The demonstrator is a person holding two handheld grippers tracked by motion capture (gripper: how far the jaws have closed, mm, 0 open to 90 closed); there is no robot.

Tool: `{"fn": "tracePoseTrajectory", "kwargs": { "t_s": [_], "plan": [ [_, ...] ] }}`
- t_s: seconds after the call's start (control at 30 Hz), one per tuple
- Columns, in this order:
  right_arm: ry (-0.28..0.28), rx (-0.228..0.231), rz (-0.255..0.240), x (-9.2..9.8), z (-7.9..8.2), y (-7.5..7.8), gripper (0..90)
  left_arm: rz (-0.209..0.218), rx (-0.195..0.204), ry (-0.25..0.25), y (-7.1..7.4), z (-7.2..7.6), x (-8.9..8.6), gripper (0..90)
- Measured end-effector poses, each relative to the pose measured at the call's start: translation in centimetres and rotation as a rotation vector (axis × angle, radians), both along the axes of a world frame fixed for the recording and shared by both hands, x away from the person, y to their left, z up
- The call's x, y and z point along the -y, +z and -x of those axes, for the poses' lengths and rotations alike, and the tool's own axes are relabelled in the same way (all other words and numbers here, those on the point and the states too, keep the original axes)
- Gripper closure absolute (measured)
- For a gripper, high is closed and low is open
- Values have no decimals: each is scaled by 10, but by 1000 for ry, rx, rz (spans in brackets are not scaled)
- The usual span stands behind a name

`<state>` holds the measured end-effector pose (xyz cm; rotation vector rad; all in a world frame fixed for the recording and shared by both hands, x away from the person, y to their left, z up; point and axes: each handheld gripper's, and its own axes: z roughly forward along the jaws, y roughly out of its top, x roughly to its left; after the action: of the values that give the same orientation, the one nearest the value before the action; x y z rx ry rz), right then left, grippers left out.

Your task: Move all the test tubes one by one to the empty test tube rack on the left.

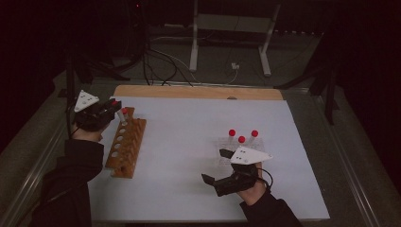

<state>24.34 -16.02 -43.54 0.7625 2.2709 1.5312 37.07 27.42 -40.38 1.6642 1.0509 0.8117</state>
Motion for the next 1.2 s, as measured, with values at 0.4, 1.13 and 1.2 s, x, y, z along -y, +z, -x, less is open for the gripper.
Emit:
{"fn": "tracePoseTrajectory", "kwargs": {
  "t_s": [0.4, 1.13, 1.2],
  "plan": [
    [-4, -3, 4, 0, 0, 0, 15, -31, -52, 15, -22, -5, 2, 718],
    [-6, -3, 4, 1, 0, 0, 16, -73, -122, 21, -45, -10, 4, 715],
    [-5, -3, 2, 1, 0, 0, 15, -80, -131, 18, -43, -11, 4, 714]
  ]
}}
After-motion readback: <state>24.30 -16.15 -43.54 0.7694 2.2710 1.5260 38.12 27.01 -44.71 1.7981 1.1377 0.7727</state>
